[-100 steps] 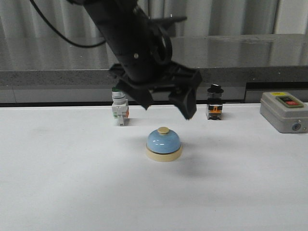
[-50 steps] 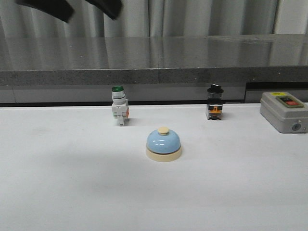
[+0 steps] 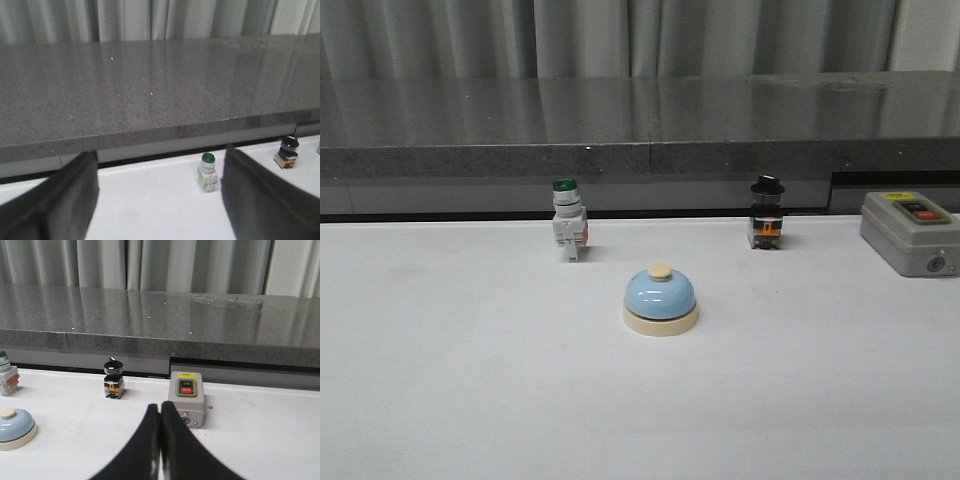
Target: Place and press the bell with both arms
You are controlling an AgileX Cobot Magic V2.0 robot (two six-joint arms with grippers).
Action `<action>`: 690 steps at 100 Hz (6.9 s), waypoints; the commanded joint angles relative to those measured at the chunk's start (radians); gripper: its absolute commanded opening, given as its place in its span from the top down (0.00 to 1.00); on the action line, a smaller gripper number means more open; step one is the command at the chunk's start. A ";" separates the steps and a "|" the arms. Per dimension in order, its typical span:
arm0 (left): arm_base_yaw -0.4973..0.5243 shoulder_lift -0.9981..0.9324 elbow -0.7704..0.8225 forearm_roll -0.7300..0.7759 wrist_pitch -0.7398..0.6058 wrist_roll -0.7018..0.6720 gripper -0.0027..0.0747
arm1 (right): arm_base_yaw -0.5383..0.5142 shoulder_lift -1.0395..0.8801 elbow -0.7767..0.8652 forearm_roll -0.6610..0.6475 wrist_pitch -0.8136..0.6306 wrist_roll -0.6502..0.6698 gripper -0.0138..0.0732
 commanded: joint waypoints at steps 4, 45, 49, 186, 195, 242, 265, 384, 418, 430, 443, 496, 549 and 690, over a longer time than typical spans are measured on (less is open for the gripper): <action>0.015 -0.140 0.033 0.021 -0.079 -0.004 0.63 | 0.002 -0.018 -0.014 -0.008 -0.084 -0.004 0.91; 0.015 -0.266 0.090 0.054 -0.045 -0.004 0.99 | 0.002 -0.018 -0.014 -0.008 -0.084 -0.004 0.91; 0.015 -0.266 0.090 0.054 -0.045 -0.004 0.99 | 0.002 -0.018 -0.014 -0.008 -0.084 -0.004 0.91; 0.136 -0.341 0.554 0.141 -0.524 -0.041 0.99 | 0.002 -0.018 -0.014 -0.008 -0.084 -0.004 0.91; 0.174 -0.371 0.577 0.141 -0.524 -0.043 0.99 | 0.002 -0.018 -0.014 -0.008 -0.084 -0.004 0.91; 0.237 -0.557 0.665 0.096 -0.443 -0.089 0.99 | 0.002 -0.018 -0.014 -0.008 -0.084 -0.004 0.91; 0.237 -0.567 0.665 0.096 -0.424 -0.095 0.99 | 0.002 -0.018 -0.014 -0.008 -0.084 -0.004 0.91; 0.237 -0.567 0.665 0.096 -0.398 -0.095 0.99 | 0.002 -0.018 -0.014 -0.008 -0.084 -0.004 0.91; 0.237 -0.567 0.665 0.096 -0.398 -0.095 0.99 | 0.002 -0.018 -0.014 -0.008 -0.103 -0.004 0.91; 0.237 -0.567 0.665 0.096 -0.398 -0.095 0.99 | 0.002 -0.018 -0.014 -0.008 -0.114 -0.004 0.91; 0.237 -0.567 0.665 0.096 -0.398 -0.095 0.99 | 0.002 -0.018 -0.026 -0.008 -0.135 -0.004 0.91; 0.237 -0.567 0.665 0.096 -0.398 -0.095 0.99 | 0.002 0.283 -0.539 0.054 0.475 -0.003 0.91; 0.237 -0.567 0.665 0.096 -0.398 -0.095 0.99 | 0.002 0.646 -0.796 0.156 0.668 -0.003 0.91; 0.237 -0.567 0.665 0.096 -0.398 -0.095 0.99 | 0.351 1.721 -1.400 0.291 0.732 -0.219 0.91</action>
